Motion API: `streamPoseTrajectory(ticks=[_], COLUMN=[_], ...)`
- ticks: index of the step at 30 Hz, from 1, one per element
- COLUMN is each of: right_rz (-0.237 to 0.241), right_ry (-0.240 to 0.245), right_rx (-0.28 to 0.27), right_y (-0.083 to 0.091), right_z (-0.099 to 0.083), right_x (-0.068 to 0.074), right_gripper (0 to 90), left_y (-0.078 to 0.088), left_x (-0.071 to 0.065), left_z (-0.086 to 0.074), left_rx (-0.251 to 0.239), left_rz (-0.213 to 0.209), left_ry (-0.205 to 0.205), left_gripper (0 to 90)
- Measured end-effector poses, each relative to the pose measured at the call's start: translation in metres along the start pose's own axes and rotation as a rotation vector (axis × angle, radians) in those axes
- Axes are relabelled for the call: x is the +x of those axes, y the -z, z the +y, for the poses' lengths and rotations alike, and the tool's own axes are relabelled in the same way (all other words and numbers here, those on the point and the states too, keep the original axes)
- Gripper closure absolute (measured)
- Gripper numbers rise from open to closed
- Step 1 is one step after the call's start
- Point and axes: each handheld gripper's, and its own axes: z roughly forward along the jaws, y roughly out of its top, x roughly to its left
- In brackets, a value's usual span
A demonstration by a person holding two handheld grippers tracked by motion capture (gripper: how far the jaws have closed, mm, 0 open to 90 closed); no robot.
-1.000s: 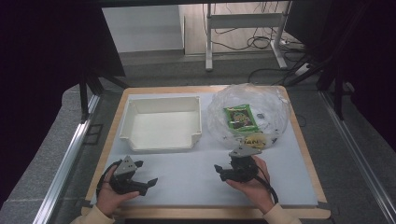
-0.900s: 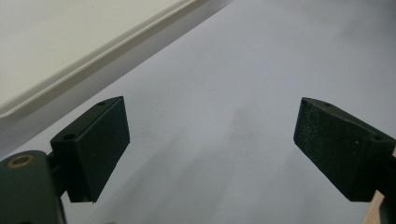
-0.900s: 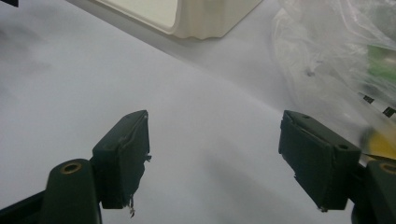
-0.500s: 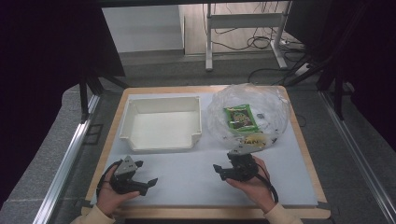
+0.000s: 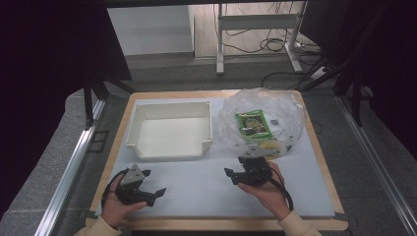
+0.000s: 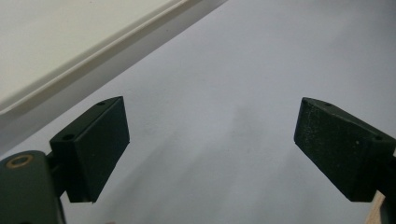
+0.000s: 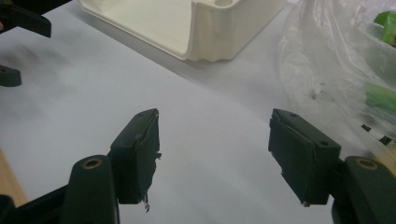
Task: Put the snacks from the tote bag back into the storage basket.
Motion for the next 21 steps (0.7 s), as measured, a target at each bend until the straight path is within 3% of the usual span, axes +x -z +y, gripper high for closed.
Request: streamPoseTrajectory(ticks=[11, 21], right_rz=[-0.017, -0.035], right_ry=[0.024, 0.015], right_rx=[-0.043, -0.045], right_y=[0.011, 0.013], right_z=[0.025, 0.03], right_x=[-0.006, -0.013], right_gripper=[34.8, 34.8], left_y=[0.0, -0.001], left_x=[-0.001, -0.001], left_z=[0.0, 0.0], left_rx=[0.003, 0.002], left_rz=[0.003, 0.006], left_ry=[0.002, -0.004], left_gripper=[10.4, 10.4])
